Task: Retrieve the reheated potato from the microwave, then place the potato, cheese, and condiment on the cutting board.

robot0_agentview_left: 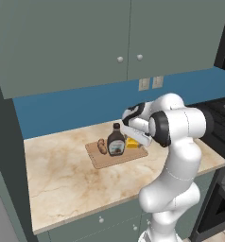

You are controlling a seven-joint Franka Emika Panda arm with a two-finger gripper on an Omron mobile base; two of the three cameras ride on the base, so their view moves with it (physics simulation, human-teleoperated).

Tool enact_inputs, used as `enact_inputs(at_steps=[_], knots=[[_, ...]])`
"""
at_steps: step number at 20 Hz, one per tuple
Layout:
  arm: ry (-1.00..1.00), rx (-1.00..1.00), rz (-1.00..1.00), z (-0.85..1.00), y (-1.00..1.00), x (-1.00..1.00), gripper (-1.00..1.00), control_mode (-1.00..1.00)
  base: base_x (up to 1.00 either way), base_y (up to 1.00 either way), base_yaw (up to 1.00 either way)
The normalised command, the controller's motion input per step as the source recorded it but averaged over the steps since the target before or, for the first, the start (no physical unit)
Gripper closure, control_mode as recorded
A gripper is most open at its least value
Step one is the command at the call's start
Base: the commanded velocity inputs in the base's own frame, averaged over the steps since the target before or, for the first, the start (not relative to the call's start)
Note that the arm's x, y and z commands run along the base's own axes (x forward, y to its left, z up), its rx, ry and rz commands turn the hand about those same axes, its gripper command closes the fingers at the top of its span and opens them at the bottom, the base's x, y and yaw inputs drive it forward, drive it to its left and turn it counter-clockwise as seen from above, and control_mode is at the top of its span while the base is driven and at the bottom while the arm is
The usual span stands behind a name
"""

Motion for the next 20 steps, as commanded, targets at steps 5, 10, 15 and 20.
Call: enact_inputs(at_steps=[5,10,15,20], knots=[[0.00,0.00,-0.02,-0.06,0.01,0.15,1.00,-1.00,0.00,0.00,0.00],[0.00,0.00,-0.01,-0.08,0.00,0.11,1.00,-1.00,0.00,0.00,0.00],[0.00,0.00,-0.01,-0.12,0.01,0.03,1.00,-1.00,0.00,0.00,0.00],[0.00,0.00,0.00,-0.09,0.01,0.00,1.00,-1.00,0.00,0.00,0.00]])
